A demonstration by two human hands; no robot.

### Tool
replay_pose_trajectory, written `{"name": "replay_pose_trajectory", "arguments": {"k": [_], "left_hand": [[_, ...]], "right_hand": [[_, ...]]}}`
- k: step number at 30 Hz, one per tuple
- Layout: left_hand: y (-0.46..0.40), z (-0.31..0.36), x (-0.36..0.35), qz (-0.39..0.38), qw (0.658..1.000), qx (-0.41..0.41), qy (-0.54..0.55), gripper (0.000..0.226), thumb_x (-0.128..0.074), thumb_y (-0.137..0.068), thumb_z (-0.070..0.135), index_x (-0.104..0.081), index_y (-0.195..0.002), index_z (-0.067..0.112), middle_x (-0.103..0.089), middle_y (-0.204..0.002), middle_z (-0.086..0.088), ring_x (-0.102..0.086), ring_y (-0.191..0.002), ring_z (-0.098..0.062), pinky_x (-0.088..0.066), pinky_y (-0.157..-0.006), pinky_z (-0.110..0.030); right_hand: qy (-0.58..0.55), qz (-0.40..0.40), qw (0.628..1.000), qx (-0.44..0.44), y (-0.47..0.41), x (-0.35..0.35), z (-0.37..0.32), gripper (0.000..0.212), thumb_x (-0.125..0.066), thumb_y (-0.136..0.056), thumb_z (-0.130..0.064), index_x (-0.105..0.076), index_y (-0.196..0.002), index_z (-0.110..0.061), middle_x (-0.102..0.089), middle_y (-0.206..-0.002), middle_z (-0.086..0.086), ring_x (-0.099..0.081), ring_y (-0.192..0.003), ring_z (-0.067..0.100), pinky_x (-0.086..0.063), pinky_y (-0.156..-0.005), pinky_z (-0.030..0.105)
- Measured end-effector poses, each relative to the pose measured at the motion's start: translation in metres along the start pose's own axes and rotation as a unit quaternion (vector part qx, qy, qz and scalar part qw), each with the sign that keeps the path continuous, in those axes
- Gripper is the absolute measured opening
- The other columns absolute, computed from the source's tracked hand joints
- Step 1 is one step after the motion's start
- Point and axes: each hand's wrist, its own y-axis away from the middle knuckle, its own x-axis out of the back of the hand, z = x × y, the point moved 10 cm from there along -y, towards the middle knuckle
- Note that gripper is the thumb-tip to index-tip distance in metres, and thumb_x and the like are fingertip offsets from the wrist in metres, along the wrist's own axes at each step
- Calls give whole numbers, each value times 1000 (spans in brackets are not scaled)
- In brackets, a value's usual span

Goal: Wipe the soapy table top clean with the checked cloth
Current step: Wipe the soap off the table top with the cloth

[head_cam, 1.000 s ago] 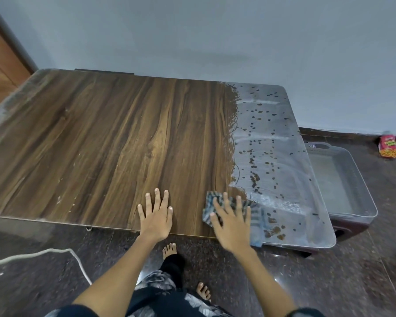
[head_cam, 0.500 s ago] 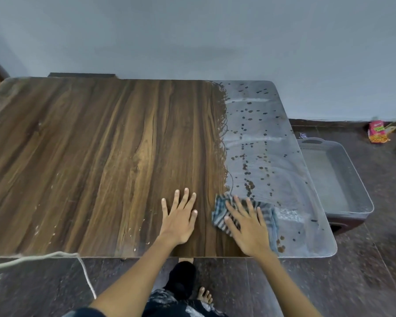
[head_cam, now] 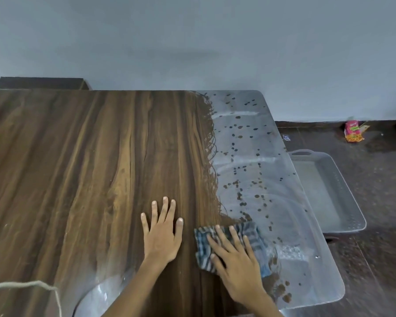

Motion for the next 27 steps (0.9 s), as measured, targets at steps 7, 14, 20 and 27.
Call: {"name": "replay_pose_trajectory", "arguments": {"k": [7, 14, 20, 27], "left_hand": [[-45, 15, 9, -6, 999, -40, 32, 62, -7, -93, 54, -12, -148, 26, -4, -156, 7, 13, -141, -14, 9, -114, -43], [-62, 13, 19, 11, 989, -5, 146, 53, -19, -99, 39, -14, -148, 20, -13, -155, 8, 3, -143, -11, 4, -117, -37], [-68, 16, 17, 3, 991, 9, 134, 57, -20, -98, 41, -6, -148, 19, -11, -156, 6, 8, -143, -13, 8, -116, -37], [-71, 15, 22, 14, 988, 20, 151, 57, -22, -99, 39, -7, -149, 18, -17, -155, 2, 0, -144, -13, 4, -116, -37]], "right_hand": [[-18, 2, 996, -85, -139, 47, 11, 50, -10, -99, -47, -5, -148, -37, 10, -156, -9, 15, -143, 25, 11, -113, 46], [24, -5, 994, 105, -76, 18, -43, 44, -28, -97, -44, -34, -140, -38, -30, -150, -9, -25, -139, 23, -18, -109, 45], [45, -17, 997, 54, -84, 38, 19, 47, -14, -99, -51, -14, -144, -40, -14, -154, -9, -11, -143, 25, 1, -115, 38], [-9, -7, 1000, -14, -222, 74, 18, 48, -18, -100, -44, -10, -147, -38, 4, -158, -5, 12, -144, 27, 9, -113, 49]]}}
